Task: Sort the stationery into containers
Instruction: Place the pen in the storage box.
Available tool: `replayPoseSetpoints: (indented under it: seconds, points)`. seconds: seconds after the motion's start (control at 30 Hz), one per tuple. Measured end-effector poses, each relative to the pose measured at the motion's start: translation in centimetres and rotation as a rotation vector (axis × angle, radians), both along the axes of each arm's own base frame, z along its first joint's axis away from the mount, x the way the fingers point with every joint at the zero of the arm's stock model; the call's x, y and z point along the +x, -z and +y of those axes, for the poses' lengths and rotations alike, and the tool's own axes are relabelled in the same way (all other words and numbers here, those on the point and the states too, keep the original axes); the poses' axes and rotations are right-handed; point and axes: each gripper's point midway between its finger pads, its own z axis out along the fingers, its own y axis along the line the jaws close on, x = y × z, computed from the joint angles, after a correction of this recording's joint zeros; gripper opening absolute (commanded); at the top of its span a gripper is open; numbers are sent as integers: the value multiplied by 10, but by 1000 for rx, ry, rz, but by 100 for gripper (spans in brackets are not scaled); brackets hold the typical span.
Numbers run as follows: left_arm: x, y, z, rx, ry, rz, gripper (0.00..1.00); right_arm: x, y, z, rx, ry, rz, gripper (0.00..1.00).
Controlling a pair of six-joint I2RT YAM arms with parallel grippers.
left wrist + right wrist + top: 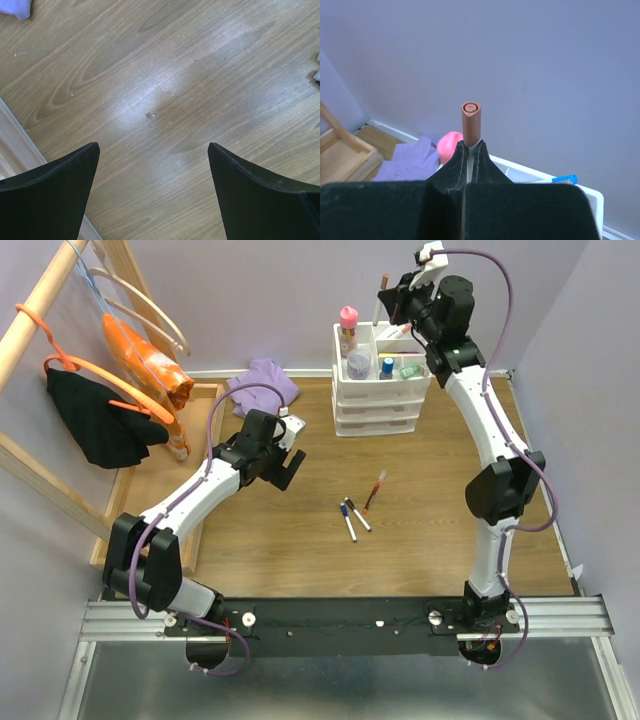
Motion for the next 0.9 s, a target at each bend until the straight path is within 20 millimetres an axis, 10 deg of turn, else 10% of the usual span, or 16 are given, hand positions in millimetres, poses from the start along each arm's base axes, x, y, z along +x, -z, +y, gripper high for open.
replayPoseSetpoints:
  seconds: [0.33, 0.9]
  points:
    - [7, 4, -4, 7, 0, 28, 99, 52, 50, -12, 14, 113, 31, 1]
    - [16, 4, -8, 11, -1, 40, 99, 66, 86, -15, -64, 134, 53, 1]
